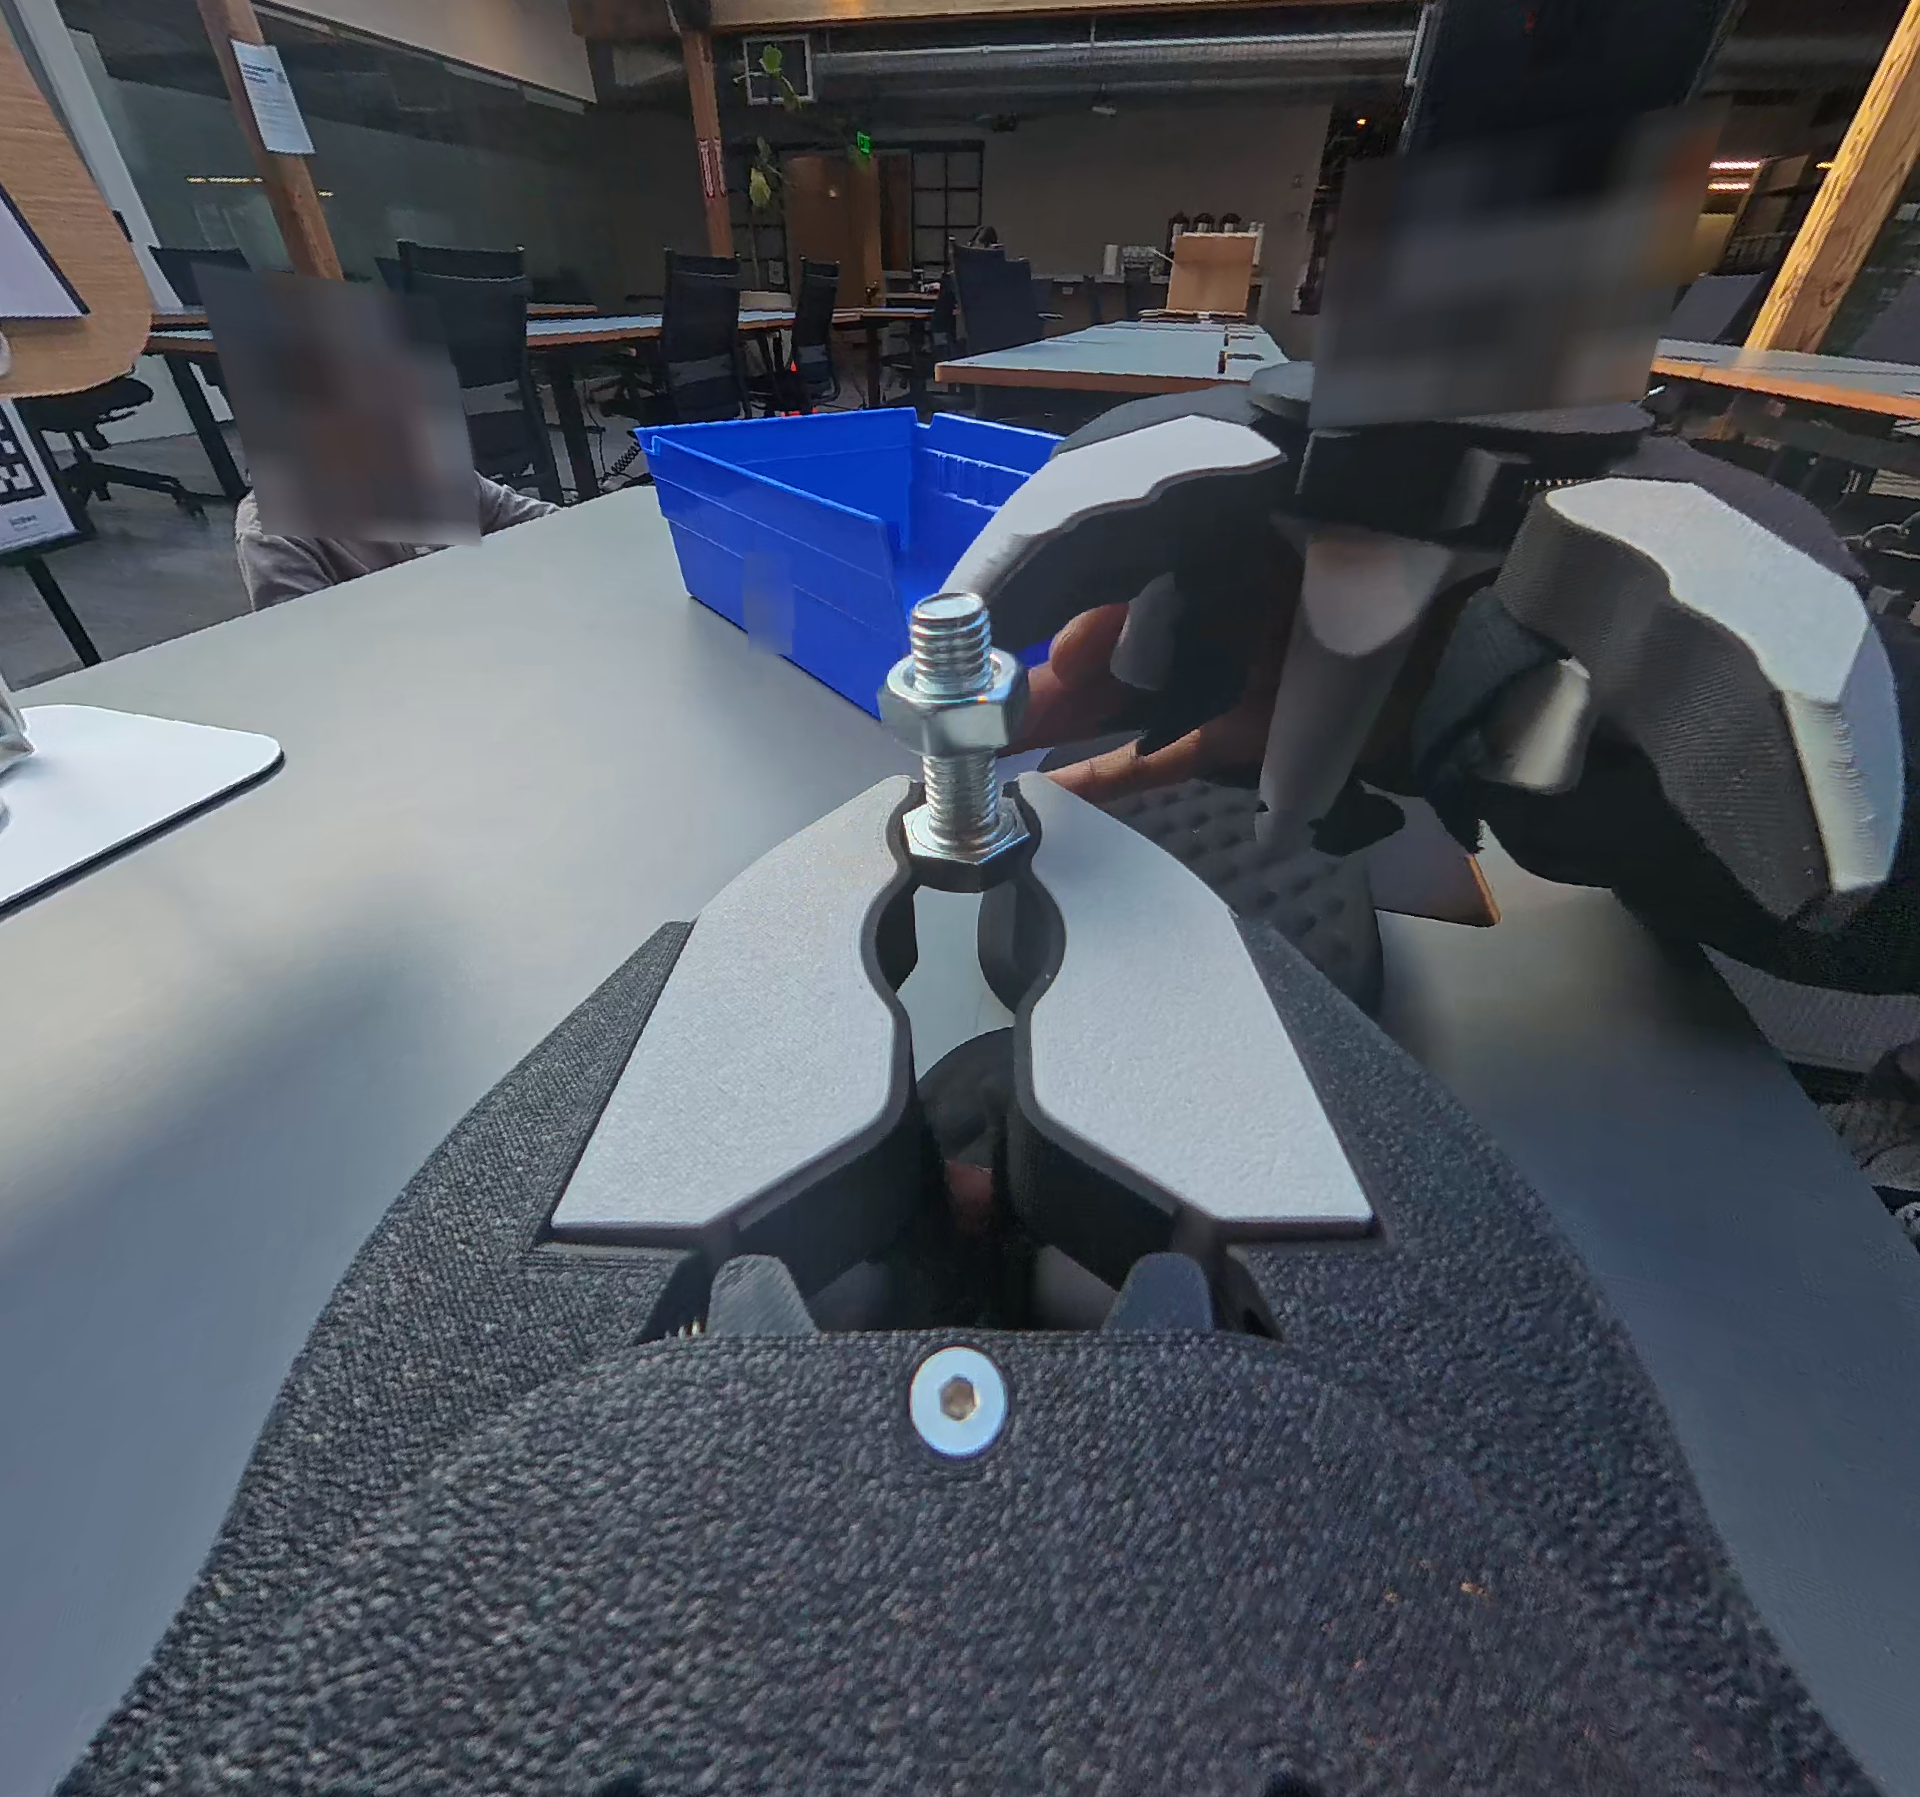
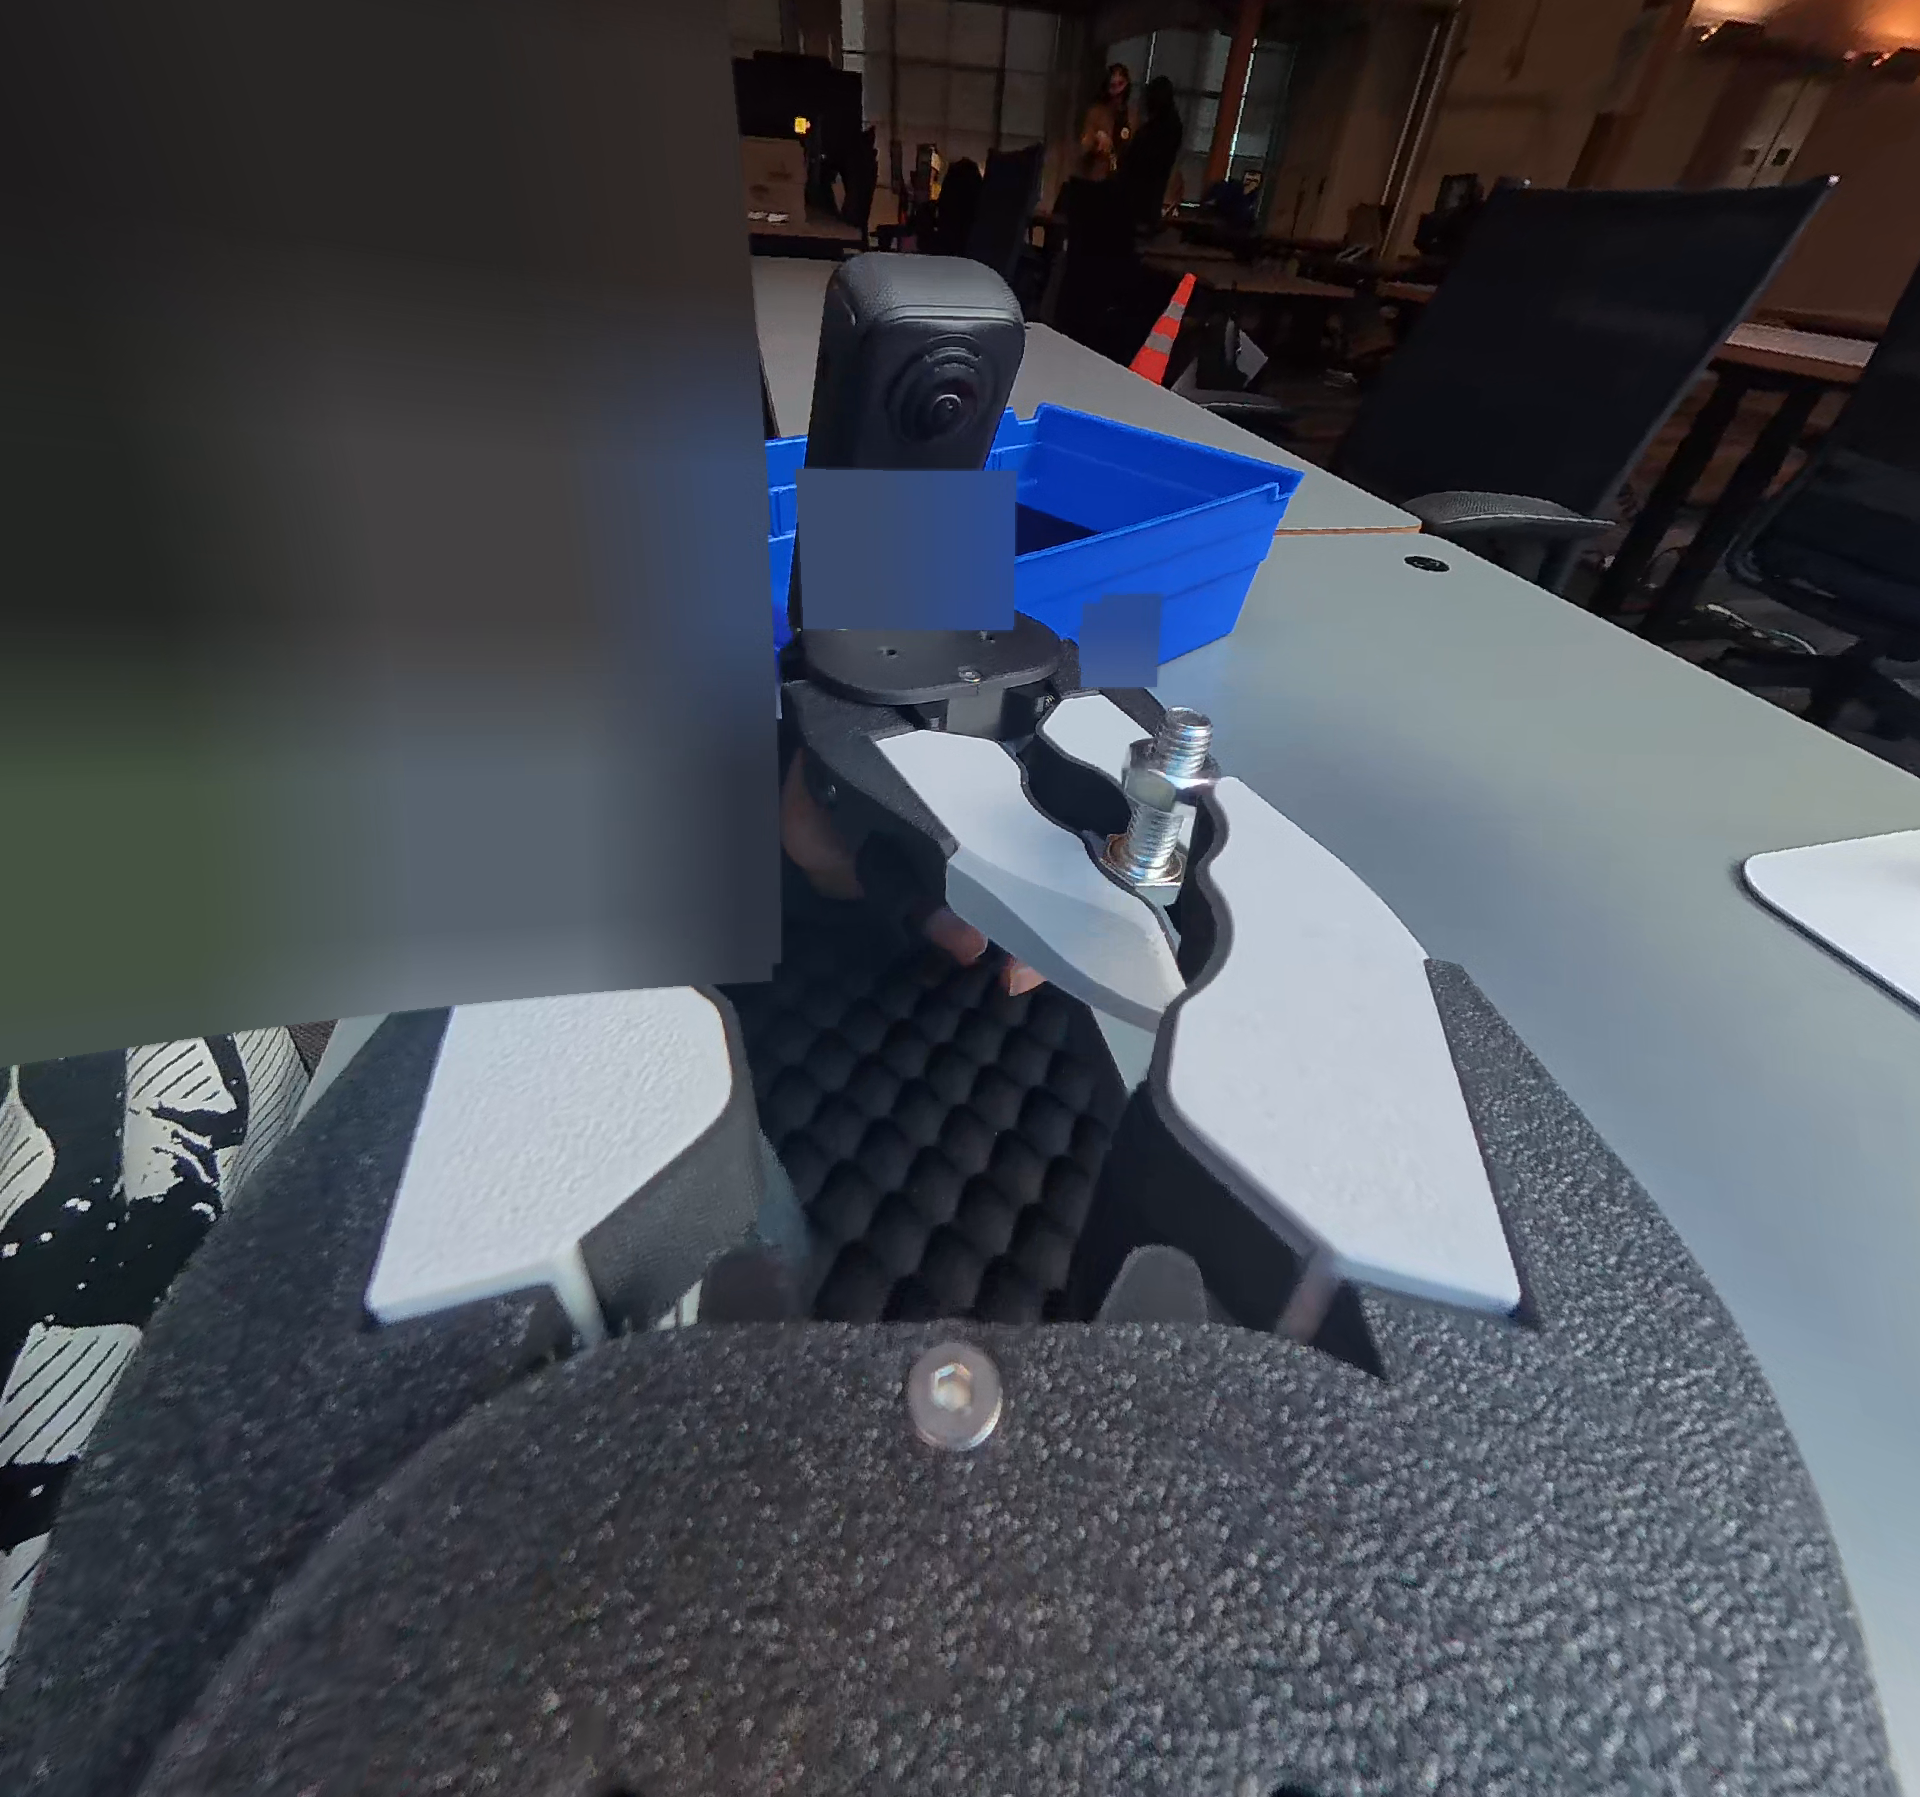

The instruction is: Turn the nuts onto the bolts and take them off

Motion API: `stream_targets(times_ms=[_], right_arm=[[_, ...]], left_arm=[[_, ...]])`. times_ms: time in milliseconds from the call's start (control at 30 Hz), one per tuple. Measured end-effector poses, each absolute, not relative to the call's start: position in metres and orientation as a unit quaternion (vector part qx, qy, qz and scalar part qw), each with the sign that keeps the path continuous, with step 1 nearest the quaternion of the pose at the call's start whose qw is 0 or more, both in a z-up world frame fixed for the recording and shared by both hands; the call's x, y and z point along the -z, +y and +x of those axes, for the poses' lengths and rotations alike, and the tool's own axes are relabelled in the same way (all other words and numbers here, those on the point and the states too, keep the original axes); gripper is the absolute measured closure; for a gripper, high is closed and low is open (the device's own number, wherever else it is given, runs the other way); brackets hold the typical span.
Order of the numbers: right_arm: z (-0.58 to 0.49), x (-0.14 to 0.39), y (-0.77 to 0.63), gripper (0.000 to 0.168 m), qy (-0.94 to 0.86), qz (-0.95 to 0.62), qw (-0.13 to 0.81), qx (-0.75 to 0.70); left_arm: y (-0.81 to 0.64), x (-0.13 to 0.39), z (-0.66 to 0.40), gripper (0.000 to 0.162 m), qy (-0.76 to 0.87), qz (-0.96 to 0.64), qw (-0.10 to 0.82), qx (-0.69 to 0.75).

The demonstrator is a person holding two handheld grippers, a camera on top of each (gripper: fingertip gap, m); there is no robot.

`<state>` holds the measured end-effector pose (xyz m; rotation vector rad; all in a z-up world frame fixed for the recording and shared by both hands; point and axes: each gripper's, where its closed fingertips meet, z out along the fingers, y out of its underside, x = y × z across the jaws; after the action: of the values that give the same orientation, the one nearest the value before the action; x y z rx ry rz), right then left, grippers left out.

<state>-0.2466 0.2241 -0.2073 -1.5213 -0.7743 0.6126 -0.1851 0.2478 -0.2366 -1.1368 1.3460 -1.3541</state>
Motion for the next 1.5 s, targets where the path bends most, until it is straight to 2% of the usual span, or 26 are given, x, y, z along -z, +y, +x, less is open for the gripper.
stream_targets(times_ms=[100, 167, 467, 833, 1067, 1267, 1333, 1500], right_arm=[[-0.247, 0.205, 0.215, 0.099, -0.347, -0.654, 0.613, -0.275], [-0.244, 0.203, 0.213, 0.103, -0.352, -0.651, 0.617, -0.268], [-0.247, 0.209, 0.241, 0.067, -0.336, -0.660, 0.618, -0.265], [-0.259, 0.218, 0.243, 0.068, -0.370, -0.667, 0.598, -0.247], [-0.247, 0.214, 0.229, 0.076, -0.345, -0.669, 0.608, -0.253], [-0.247, 0.209, 0.214, 0.099, -0.361, -0.656, 0.607, -0.267], [-0.243, 0.207, 0.218, 0.096, -0.356, -0.656, 0.616, -0.251], [-0.237, 0.201, 0.238, 0.073, -0.310, -0.656, 0.638, -0.259]], left_arm=[[0.248, 0.236, -0.185, 0.148, 0.541, -0.459, 0.443, 0.548], [0.248, 0.236, -0.185, 0.148, 0.542, -0.459, 0.444, 0.547], [0.246, 0.237, -0.185, 0.148, 0.548, -0.456, 0.443, 0.543], [0.246, 0.237, -0.185, 0.148, 0.549, -0.455, 0.443, 0.543], [0.247, 0.237, -0.185, 0.148, 0.546, -0.457, 0.444, 0.543], [0.248, 0.236, -0.186, 0.148, 0.542, -0.459, 0.444, 0.547], [0.248, 0.237, -0.186, 0.148, 0.543, -0.458, 0.444, 0.546], [0.247, 0.237, -0.186, 0.148, 0.546, -0.456, 0.443, 0.546]])
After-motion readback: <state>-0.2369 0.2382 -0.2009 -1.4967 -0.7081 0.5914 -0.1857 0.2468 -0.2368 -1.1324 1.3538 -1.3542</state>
